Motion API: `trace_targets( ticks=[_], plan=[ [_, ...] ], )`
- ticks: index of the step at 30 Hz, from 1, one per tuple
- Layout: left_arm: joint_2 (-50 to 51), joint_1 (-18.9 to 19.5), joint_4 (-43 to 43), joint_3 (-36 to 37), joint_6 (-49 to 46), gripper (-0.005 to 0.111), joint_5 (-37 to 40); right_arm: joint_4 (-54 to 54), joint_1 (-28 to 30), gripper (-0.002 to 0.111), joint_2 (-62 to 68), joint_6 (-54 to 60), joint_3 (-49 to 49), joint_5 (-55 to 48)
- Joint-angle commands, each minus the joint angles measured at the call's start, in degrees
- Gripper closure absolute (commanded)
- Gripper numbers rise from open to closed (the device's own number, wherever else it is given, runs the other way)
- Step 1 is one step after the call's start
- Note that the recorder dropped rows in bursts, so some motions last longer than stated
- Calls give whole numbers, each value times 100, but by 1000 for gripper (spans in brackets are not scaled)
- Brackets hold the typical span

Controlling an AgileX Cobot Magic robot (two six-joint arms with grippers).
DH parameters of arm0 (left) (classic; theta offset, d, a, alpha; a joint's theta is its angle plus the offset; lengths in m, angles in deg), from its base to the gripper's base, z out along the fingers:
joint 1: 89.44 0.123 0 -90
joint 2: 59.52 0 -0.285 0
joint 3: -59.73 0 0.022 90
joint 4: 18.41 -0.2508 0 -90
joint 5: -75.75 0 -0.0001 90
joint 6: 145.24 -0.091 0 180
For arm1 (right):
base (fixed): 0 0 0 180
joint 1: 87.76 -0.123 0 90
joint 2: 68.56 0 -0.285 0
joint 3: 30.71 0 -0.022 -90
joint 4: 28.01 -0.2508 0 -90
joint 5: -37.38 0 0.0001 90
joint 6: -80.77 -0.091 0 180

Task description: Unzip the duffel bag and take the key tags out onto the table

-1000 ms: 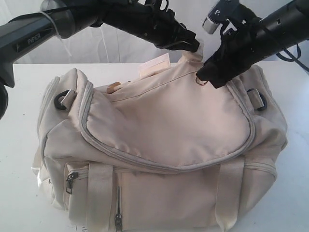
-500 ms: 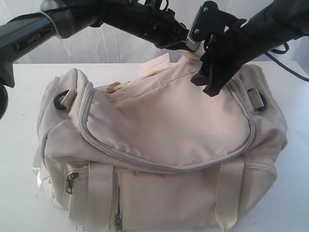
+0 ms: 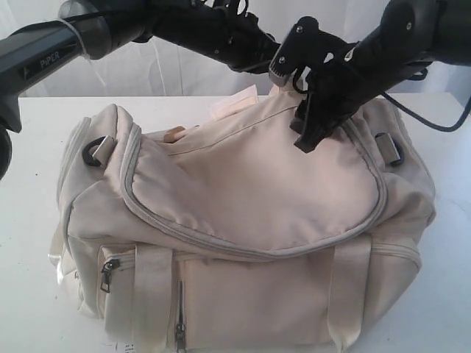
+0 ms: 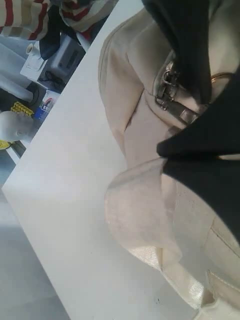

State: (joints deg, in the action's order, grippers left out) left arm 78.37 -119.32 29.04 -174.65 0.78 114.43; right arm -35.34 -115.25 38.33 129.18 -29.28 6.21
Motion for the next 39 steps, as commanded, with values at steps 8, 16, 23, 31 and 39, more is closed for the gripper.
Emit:
trace_targets(
  ticks=[8,16,23,31,39],
  plan=[
    [-281,-106,603,-110,74,107,299,432,-11,108,-275,-921,-2,2],
    [-281,-106,602,-110,74,107,288,651,13,108,-760,-1151,-2,-131],
    [-281,-106,479,-110,74,107,266,949,13,108,-922,-1701,-2,-235],
    [-281,-106,323,-110,117,107,140,1014,13,108,-956,-2283,-2,-827],
    [-281,-106,120,-110,251,107,140,1079,13,108,-1241,-2815,-2,-1503]
  ],
)
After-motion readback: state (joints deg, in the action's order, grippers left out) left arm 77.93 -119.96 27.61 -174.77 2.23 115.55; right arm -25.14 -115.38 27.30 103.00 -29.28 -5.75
